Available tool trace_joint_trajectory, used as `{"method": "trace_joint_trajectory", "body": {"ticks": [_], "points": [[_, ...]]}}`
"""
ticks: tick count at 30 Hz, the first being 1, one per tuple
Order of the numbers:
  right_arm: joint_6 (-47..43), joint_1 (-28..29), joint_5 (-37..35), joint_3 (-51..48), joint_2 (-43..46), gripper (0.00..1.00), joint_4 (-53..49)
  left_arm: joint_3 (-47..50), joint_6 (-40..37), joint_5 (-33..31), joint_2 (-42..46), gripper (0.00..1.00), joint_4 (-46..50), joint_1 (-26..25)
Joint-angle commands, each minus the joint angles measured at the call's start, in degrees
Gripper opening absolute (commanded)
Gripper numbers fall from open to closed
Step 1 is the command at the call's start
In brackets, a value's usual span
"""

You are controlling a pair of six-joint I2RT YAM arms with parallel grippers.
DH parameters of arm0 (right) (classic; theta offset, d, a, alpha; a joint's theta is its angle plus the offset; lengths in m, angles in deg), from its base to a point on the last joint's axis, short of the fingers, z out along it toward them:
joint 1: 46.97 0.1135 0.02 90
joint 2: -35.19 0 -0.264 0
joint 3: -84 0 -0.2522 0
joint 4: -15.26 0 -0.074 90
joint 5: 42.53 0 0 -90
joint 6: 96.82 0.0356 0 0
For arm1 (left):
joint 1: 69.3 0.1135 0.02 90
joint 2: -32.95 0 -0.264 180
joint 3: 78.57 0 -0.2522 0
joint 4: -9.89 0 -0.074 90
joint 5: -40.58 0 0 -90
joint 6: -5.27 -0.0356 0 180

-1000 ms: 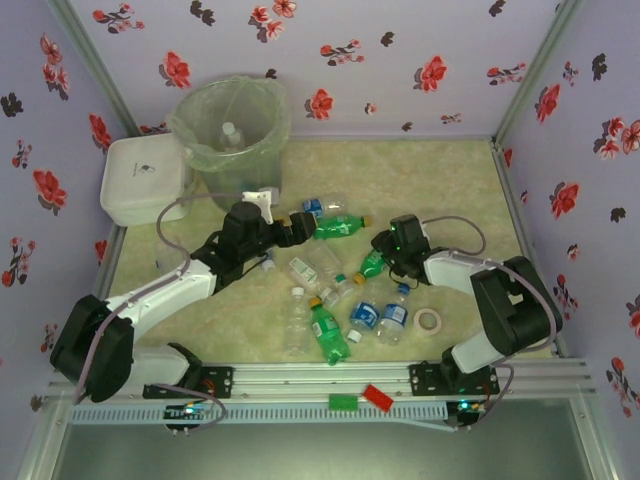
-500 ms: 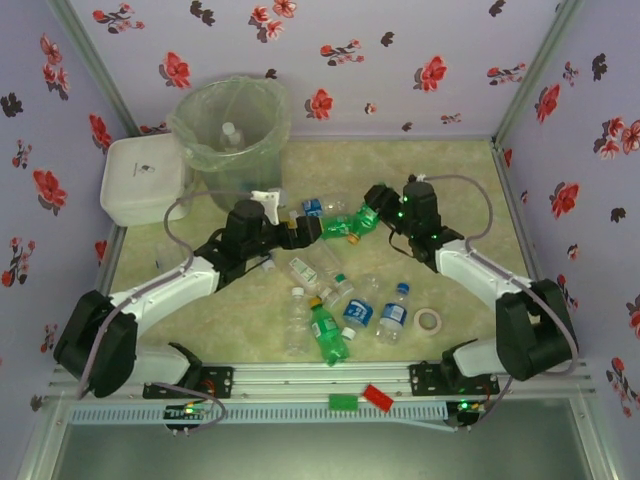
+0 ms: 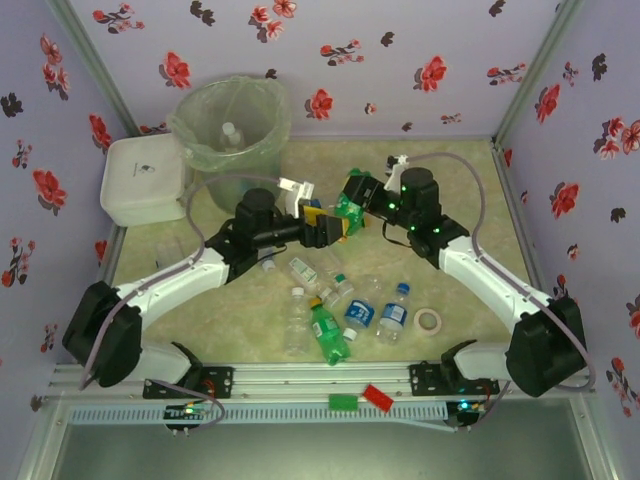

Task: Put the plastic bottles in the bin

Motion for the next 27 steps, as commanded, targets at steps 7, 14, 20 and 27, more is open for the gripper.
{"method": "trace_joint_trajectory", "body": {"ticks": [7, 14, 20, 27], "points": [[-1.6, 2.4, 1.1, 1.5, 1.9, 0.52, -0.2, -3.0, -2.4, 1.8, -2.6, 0.87, -1.2, -1.8], [-1.1, 3.1, 0.3, 0.5, 2.7, 0.52, 0.0, -3.5, -2.3, 1.2, -3.9, 0.7, -1.4, -1.8], [-1.2, 3.1, -0.7, -0.6, 4.3, 0.53, -0.7, -4.5, -2.9, 0.5, -4.1, 0.58, -0.4, -1.8], [-1.6, 3.1, -1.7, 0.1, 5.0, 0.71, -2.6, -4.6, -3.0, -1.9, -2.7, 0.44, 1.0, -1.8]]}}
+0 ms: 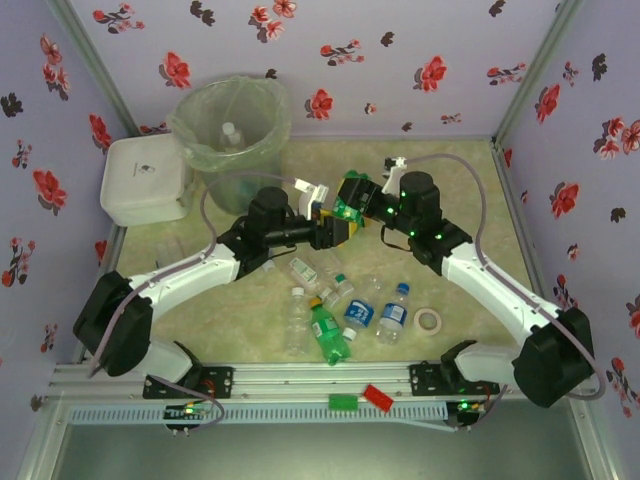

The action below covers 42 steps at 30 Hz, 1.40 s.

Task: Put the plastic bottles in the bin

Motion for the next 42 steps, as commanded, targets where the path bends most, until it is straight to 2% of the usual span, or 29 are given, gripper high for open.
{"method": "trace_joint_trajectory", "body": {"ticks": [1, 4, 5, 9, 15, 25, 31, 36, 42], "points": [[-0.9, 0.5, 0.1, 0.4, 1.6, 0.77, -1.2, -1.7, -1.4, -3.0, 1.1, 0.43, 1.1, 0.1], [-2.2, 0.4, -1.9, 0.9, 2.6, 0.97, -3.3, -1.8, -1.7, -5.3, 2.2, 0.39, 3.0, 0.1], [-2.9, 0.2, -2.9, 1.3, 3.1, 0.99, -4.4, -1.7, -1.8, -6.4, 2.6, 0.39, 3.5, 0.2], [-6.6, -1.6, -8.1, 4.7, 5.1, 1.0, -10.2, -1.5, -3.5, -11.8, 5.5, 0.38, 7.4, 1.0], [-11.7, -6.1, -10.2, 8.8, 6.8, 1.0, -18.1, -4.3, -7.1, -17.1, 10.5, 0.37, 15.4, 4.6], [-12.1, -7.5, -19.1, -1.2, 10.4, 1.0, -21.6, -18.4, -16.7, -22.3, 12.3, 0.36, 28.1, 11.8], [-9.7, -7.5, -18.8, -7.2, 9.8, 1.0, -21.7, -29.8, -22.6, -25.3, 7.3, 0.36, 34.6, 21.3], [-8.8, -7.5, -18.2, -9.6, 10.3, 1.0, -21.9, -40.4, -22.2, -25.7, 0.0, 0.36, 41.2, 29.3], [-8.2, -7.5, -18.7, -10.1, 11.8, 1.0, -22.3, -49.6, -23.6, -25.6, -9.8, 0.35, 50.2, 32.0]]}}
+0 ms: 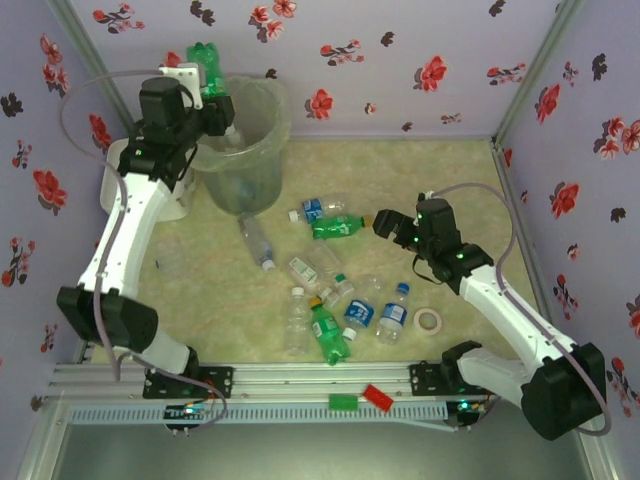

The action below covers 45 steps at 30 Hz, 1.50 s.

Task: Put the plastic bottles in the bin

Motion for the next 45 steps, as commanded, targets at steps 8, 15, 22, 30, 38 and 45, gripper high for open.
{"method": "trace_joint_trajectory", "body": {"ticks": [8, 15, 22, 30, 38, 45], "points": [[1.7, -0.4, -2.6, 0.0, 4.5, 1.0, -1.2, -7.4, -2.0, -1.0, -11.5, 0.37, 12.0, 1.8], [1.9, -0.4, -3.7, 0.8, 6.6, 1.0, -3.3, -12.8, -2.0, -1.0, -16.6, 0.43, 17.6, 2.4], [2.1, -0.4, -3.8, 1.0, 7.0, 0.99, -3.8, -13.6, -1.4, -1.0, -15.7, 0.72, 18.5, 2.4], [2.9, -0.4, -3.3, 1.5, 4.9, 1.0, -4.0, -15.0, -2.8, -0.9, -11.7, 0.95, 17.4, 2.0], [4.1, -0.4, -1.7, 1.3, 2.8, 1.0, -7.2, -7.7, -2.1, -0.9, -0.9, 1.0, 6.5, -2.8], [5.3, -0.2, -1.0, -0.6, 4.9, 1.0, -10.6, 3.4, -1.5, -0.8, 7.7, 1.0, -7.5, -12.3]]}}
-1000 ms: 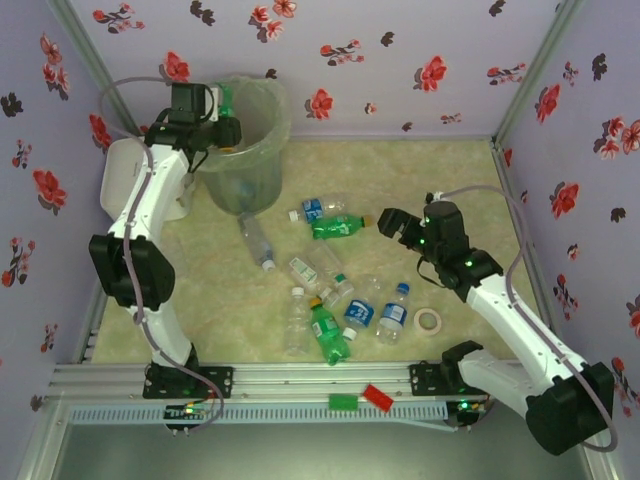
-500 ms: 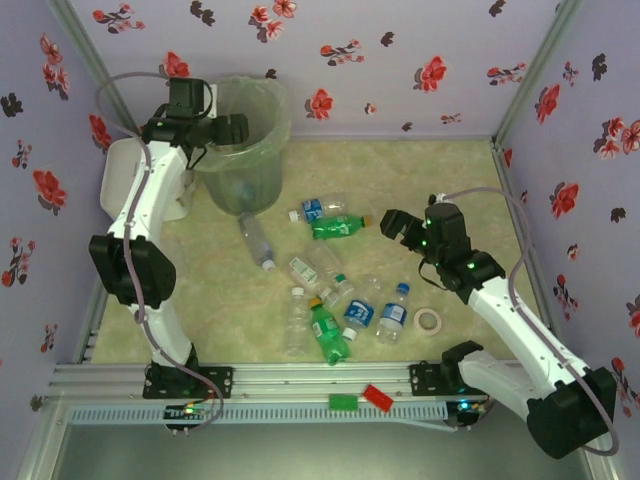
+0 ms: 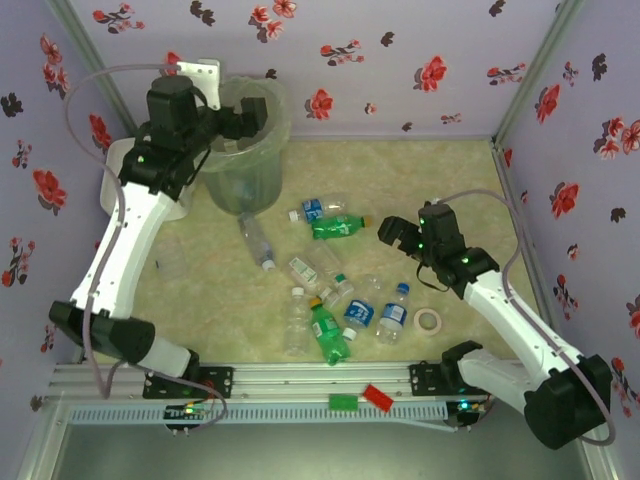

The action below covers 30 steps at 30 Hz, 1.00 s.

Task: Put the plastic bottles in the bin

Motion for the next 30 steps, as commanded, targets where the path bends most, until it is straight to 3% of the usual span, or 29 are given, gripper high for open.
{"method": "trace_joint_trajectory", "body": {"ticks": [1, 10, 16, 23, 30], "points": [[1.3, -0.2, -1.3, -0.6, 2.7, 1.0, -3.6, 7.7, 0.6, 0.0, 3.2, 1.0, -11.6, -4.5], [2.7, 1.2, -2.7, 0.6, 6.9, 1.0, -16.7, 30.9, 8.5, 1.6, 8.6, 1.0, -30.8, -16.2], [7.1, 5.5, -2.7, -2.6, 10.4, 0.99, -23.9, 39.7, 12.1, 2.4, 5.5, 1.0, -32.9, -19.6], [14.5, 11.2, 2.8, -10.2, 11.2, 0.76, -19.0, 46.7, 16.4, 2.8, 4.8, 1.0, -29.8, -20.1], [17.8, 12.4, 2.5, -15.3, 10.8, 0.68, -15.4, 52.7, 21.6, 2.6, 4.2, 1.0, -32.6, -20.2]]}}
